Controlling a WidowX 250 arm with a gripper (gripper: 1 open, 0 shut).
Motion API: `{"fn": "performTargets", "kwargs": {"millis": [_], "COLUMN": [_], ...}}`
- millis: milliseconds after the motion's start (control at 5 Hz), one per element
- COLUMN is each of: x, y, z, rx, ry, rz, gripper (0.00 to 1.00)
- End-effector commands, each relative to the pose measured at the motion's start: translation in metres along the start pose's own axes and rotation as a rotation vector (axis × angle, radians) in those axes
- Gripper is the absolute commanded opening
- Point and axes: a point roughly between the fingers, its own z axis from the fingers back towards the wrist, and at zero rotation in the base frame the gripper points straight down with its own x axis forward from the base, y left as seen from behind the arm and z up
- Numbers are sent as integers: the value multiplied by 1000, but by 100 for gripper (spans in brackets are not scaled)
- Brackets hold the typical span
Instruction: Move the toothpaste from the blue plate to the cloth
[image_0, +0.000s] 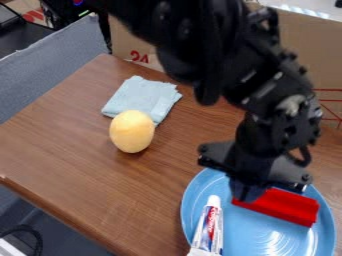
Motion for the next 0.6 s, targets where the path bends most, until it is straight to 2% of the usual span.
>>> {"fn": "performTargets", "kwargs": {"millis": [0, 200, 400], "x": [1, -6, 0], "y": [4, 2, 1], "z": [12, 13, 12], "rx": [-17, -16, -27], "ry": [-23, -11, 5], "rz": [12, 7, -3], "gripper": [0, 0, 0]}}
